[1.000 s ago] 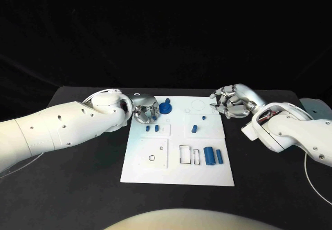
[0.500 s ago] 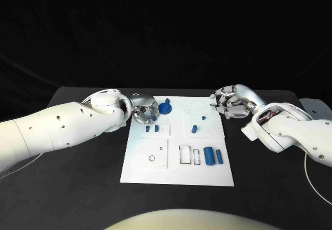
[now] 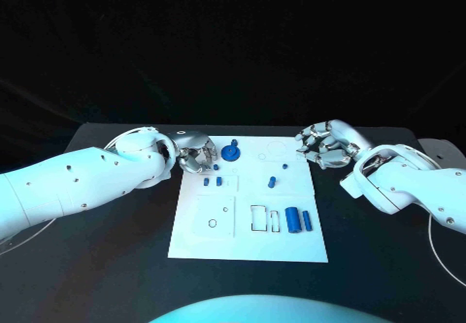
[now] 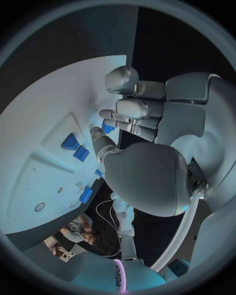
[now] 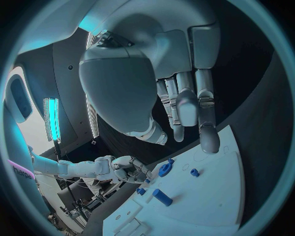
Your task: Assemble the parts on the task board
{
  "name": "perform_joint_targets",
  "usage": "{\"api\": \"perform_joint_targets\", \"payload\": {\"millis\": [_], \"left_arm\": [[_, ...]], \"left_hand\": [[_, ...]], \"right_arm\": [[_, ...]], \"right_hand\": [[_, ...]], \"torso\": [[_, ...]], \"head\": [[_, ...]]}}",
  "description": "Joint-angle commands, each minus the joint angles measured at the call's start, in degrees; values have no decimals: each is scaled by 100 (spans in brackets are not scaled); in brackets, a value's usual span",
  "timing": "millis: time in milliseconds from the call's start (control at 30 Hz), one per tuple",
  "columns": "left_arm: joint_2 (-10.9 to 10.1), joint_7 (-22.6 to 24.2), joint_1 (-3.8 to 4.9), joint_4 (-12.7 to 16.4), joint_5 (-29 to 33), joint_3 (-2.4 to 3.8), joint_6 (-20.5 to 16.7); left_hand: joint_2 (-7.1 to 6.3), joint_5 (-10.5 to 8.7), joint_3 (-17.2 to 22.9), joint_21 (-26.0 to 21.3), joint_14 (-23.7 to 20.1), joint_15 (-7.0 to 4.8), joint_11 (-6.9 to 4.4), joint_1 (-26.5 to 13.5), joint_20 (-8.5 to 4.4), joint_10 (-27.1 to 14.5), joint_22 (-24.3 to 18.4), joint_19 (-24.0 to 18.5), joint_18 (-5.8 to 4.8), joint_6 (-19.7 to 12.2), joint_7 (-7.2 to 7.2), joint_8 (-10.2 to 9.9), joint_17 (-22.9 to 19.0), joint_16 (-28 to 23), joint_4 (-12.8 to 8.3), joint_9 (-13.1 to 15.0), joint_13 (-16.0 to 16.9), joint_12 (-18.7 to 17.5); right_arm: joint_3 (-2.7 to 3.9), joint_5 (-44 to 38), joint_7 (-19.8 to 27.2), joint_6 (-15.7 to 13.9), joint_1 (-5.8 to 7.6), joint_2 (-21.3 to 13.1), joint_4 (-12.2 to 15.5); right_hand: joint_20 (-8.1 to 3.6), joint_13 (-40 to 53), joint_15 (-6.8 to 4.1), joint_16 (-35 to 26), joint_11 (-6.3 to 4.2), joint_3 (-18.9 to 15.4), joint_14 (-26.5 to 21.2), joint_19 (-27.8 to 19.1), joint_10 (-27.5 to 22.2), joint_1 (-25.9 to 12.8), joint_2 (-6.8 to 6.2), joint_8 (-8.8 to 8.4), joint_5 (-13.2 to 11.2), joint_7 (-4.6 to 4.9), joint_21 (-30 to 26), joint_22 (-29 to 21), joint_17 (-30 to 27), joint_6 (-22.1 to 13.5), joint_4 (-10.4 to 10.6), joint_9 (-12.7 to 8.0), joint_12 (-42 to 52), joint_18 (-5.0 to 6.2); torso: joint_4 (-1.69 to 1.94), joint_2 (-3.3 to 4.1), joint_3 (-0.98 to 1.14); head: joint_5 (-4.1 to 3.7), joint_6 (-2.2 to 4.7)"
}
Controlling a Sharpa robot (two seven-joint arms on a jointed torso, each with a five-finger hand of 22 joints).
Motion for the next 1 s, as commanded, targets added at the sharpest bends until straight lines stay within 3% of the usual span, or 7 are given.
{"api": "perform_joint_targets", "payload": {"millis": [33,167,200,300,500,700,1000], "left_arm": [[-130,310,0,48,1312,27,-472],[-345,735,12,161,2600,45,-787],[-401,871,14,207,2983,47,-892],[-567,1311,20,386,4145,51,-1231],[-904,1982,22,818,5893,51,-1532],[-1073,2257,11,1143,6634,19,-1431],[-1151,2669,-6,1453,7273,-12,-1403]], "left_hand": [[-14,-8,-85,-247,-214,20,22,-25,20,-127,-283,-194,112,-5,16,-12,-413,-171,21,-3,-16,-27],[32,-1,-225,-633,-443,52,57,-69,51,-245,-713,-469,203,10,74,-22,-866,-360,104,-1,-28,-5],[63,13,-259,-880,-604,53,58,-58,56,-249,-986,-645,261,-3,73,-36,-1177,-499,127,-4,-26,29],[98,18,-299,-1277,-874,60,65,-30,58,-242,-1410,-906,345,15,92,-36,-1683,-751,148,0,-15,105],[135,58,-365,-1905,-1210,-53,-66,44,-31,137,-2044,-1179,446,353,-20,275,-2293,-1079,107,130,251,799],[224,56,-376,-2065,-1345,-137,-180,71,-107,284,-2156,-1173,445,521,-103,479,-2537,-1233,36,234,485,1295],[271,54,-384,-2155,-1330,-201,-263,53,-165,400,-2222,-1132,442,638,-159,601,-2577,-1272,2,299,641,1633]], "right_arm": [[0,-690,-199,402,0,2,-39],[1,-1371,-367,633,8,47,-92],[1,-1560,-425,683,13,65,-104],[1,-2215,-667,825,30,123,-135],[2,-3366,-1166,1018,50,314,-213],[2,-4021,-1473,1002,54,538,-336],[3,-4436,-1580,1066,51,864,-504]], "right_hand": [[-1,-291,20,539,7,68,217,316,169,84,-29,-97,-32,112,911,667,520,80,-135,-59,-304,-191],[8,-564,10,1212,6,174,450,700,319,106,-40,-175,-25,103,2122,1545,1178,177,-269,-107,-562,-385],[7,-626,9,1261,2,200,464,743,354,101,-47,-196,-44,94,2283,1667,1217,197,-297,-117,-621,-408],[0,-688,-4,1209,-13,276,453,792,424,146,-17,-204,-62,77,2467,1806,1129,246,-356,-123,-668,-435],[-11,-826,-20,1197,-37,393,443,863,608,61,-40,-222,-193,55,2781,2049,1068,382,-402,-134,-786,-483],[-11,-923,9,1256,-14,399,457,843,501,-33,-111,-228,-247,41,2802,2084,1114,446,-403,-136,-933,-484],[-16,-942,21,1302,-17,409,471,857,494,-37,-122,-242,-256,20,2863,2130,1162,440,-418,-142,-956,-493]], "torso": [[-10,-4,8],[-1,-5,10],[-4,-1,8],[1,0,12],[-7,-10,-4],[22,-6,-10],[7,0,-12]], "head": [[-42,17],[-116,54],[-127,61],[-185,92],[-253,110],[-331,156],[-283,171]]}}
